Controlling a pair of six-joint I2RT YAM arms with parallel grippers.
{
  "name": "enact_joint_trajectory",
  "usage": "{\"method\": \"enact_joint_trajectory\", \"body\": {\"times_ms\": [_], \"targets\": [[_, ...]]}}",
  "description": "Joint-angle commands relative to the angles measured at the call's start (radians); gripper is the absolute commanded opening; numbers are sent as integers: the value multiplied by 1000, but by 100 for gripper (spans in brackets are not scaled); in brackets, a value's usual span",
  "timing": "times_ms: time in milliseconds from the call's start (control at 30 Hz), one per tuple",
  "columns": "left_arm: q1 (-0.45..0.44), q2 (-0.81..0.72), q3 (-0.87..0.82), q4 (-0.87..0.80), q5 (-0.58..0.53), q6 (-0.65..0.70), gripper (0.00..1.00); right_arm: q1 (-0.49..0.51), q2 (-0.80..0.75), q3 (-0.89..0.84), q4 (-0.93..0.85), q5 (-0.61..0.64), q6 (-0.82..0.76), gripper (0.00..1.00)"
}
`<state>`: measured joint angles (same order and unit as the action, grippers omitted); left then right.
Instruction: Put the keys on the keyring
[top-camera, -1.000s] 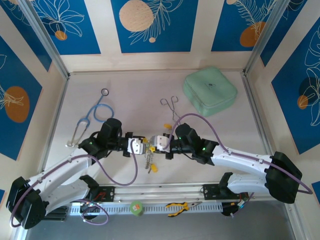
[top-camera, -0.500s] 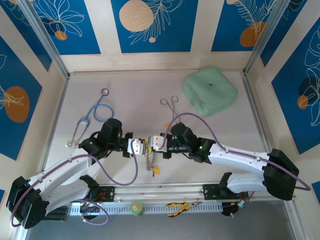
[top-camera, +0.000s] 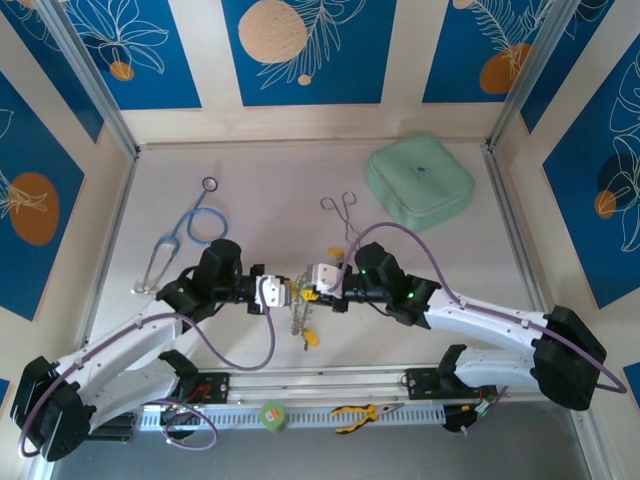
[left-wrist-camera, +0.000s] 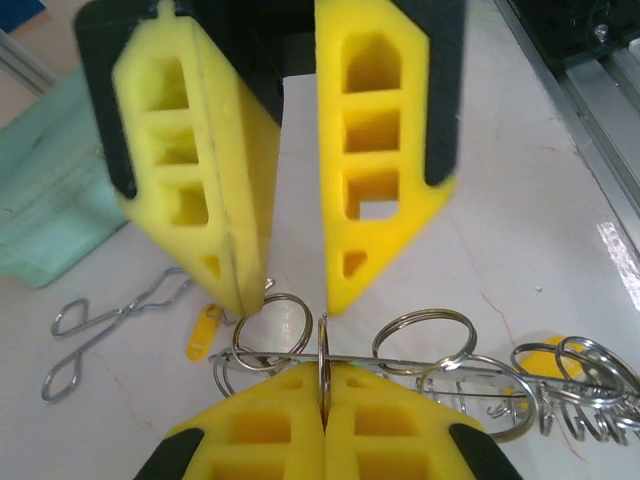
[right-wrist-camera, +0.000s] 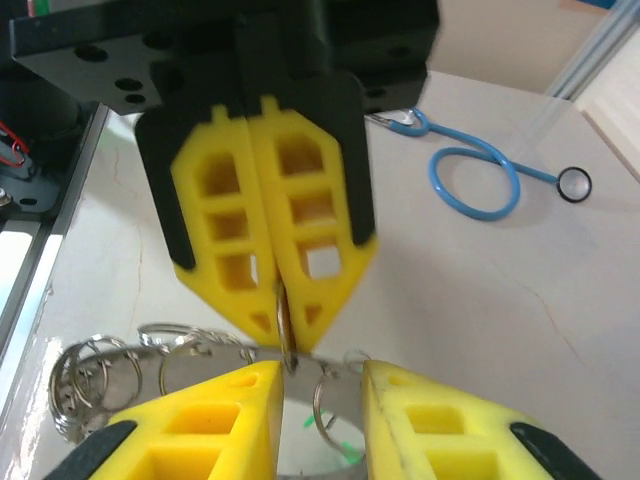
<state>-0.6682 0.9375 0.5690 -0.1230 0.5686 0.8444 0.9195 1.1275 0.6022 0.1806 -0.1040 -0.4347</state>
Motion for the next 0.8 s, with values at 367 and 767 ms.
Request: {"method": "enact_joint_trajectory", "body": {"times_ms": [367,767], "targets": [[-47,-43,-69,158,-48,118,0,15,-21,-27,28,-73,-47,22],[-49,-33,-72,180,-46,64,0,30,-27,-38,15,22,-77,22]]}}
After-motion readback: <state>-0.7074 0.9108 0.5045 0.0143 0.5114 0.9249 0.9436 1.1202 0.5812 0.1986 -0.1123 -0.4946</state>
